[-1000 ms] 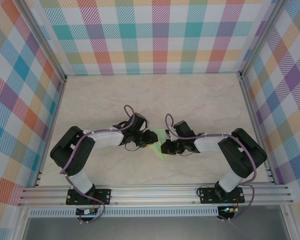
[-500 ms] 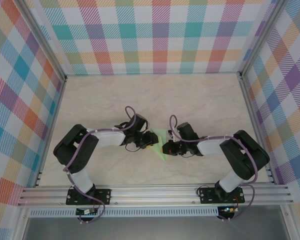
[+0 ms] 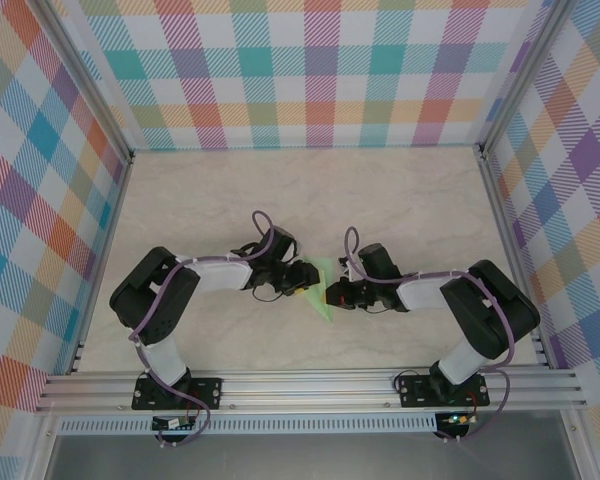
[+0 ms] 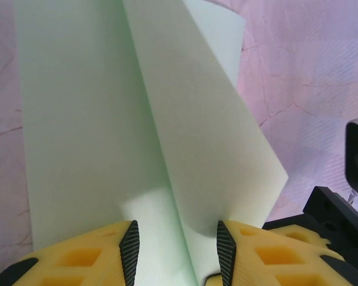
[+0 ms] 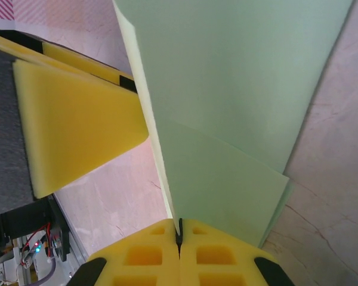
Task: Fold a paper plane with a square sheet of paper (fold left side to right side)
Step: Fourth fold the wing at the center of the table.
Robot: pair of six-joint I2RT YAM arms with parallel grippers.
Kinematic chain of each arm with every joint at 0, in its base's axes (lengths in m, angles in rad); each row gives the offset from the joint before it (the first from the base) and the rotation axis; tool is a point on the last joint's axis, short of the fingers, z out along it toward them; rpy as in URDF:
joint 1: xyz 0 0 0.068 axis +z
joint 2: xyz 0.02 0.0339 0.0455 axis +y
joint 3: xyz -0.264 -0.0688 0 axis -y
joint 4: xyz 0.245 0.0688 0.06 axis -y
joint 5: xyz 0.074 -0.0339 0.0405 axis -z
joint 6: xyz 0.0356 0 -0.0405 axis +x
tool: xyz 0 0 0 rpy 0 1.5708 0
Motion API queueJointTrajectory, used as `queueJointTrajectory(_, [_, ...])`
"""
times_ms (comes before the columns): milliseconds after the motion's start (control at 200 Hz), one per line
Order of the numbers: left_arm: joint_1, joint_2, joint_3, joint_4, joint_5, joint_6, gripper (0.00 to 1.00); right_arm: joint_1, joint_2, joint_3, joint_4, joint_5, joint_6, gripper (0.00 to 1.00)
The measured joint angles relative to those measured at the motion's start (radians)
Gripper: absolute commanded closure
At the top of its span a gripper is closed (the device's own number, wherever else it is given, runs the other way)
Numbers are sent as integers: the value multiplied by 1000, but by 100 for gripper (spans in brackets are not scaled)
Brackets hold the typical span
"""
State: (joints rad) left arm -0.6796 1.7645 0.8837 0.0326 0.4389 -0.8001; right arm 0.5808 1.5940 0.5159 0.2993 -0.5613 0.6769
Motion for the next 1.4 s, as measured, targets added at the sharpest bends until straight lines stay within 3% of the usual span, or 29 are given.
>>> queueJointTrajectory(1400, [0,45,17,26,21,-15,57,-18,59,-12,53,-31,19,95])
